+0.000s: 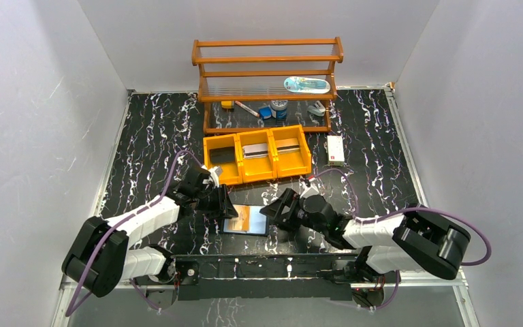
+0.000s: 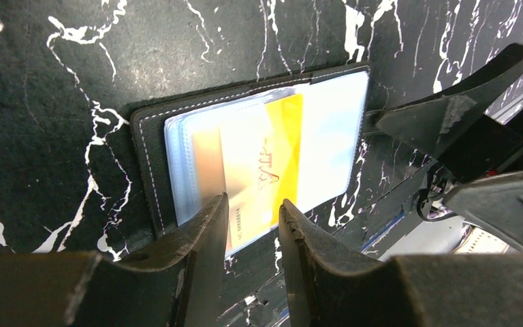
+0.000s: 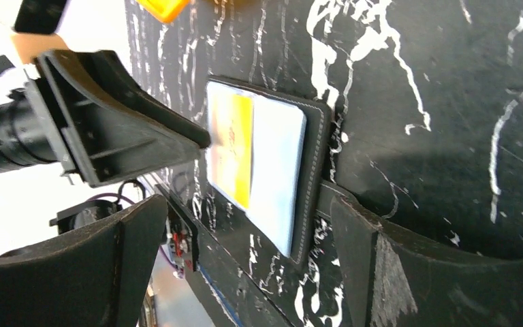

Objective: Take the credit cards out of the card holder

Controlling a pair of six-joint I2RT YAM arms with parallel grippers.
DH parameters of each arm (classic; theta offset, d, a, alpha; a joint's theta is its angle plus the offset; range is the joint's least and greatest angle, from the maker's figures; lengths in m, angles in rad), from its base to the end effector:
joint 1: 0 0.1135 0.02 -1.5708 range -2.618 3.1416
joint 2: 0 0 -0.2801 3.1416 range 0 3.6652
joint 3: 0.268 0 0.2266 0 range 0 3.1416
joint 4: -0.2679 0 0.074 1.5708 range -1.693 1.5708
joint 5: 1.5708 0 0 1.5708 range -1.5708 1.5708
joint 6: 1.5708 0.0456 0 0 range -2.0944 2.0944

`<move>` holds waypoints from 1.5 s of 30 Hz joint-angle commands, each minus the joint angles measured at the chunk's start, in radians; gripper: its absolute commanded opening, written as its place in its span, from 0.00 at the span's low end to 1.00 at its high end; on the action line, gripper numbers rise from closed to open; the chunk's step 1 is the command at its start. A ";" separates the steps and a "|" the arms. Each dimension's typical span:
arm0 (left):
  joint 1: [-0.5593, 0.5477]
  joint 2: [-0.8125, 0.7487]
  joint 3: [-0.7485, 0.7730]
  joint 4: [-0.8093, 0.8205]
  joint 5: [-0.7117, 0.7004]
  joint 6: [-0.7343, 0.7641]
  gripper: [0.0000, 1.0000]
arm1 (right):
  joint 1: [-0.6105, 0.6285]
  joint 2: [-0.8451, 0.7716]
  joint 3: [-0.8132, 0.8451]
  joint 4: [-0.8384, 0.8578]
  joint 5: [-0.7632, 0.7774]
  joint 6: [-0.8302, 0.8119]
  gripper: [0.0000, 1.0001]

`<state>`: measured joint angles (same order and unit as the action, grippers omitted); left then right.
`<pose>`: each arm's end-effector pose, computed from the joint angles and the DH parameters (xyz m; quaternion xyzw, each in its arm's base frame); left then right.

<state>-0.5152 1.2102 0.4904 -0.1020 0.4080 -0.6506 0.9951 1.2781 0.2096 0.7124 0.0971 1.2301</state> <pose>0.1685 -0.1162 0.1918 0.0123 0.9143 -0.3546 0.1953 0.1174 0.1728 0.1774 0.1237 0.8113 0.4936 0.2879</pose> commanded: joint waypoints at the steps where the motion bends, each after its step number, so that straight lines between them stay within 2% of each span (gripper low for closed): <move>1: -0.007 0.004 -0.023 0.024 0.018 -0.010 0.31 | -0.013 0.019 0.083 0.122 -0.082 -0.018 0.94; 3: -0.006 0.011 -0.030 0.024 0.009 -0.016 0.30 | -0.014 0.060 0.147 0.088 -0.127 -0.030 0.75; 5: -0.008 0.016 -0.037 0.025 0.003 -0.023 0.29 | -0.012 0.107 0.205 0.064 -0.154 -0.030 0.61; 13: -0.007 0.015 -0.055 0.024 -0.014 -0.029 0.27 | -0.001 0.272 0.282 0.044 -0.208 0.025 0.44; 21: -0.007 0.011 -0.066 0.018 -0.015 -0.026 0.27 | -0.001 0.381 0.311 -0.020 -0.234 0.060 0.39; 31: -0.007 0.021 -0.061 0.013 -0.022 -0.023 0.26 | -0.001 0.376 0.341 -0.188 -0.173 0.047 0.43; 39: -0.009 0.030 -0.076 0.015 -0.011 -0.024 0.25 | -0.001 0.439 0.357 -0.137 -0.219 0.051 0.39; 45: -0.009 0.010 -0.096 0.013 -0.019 -0.030 0.25 | -0.001 0.397 0.355 -0.202 -0.172 0.040 0.12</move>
<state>-0.5171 1.2186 0.4358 -0.0319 0.4076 -0.6888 0.9886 1.6920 0.5499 0.5694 -0.1265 1.2823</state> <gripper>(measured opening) 0.250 0.191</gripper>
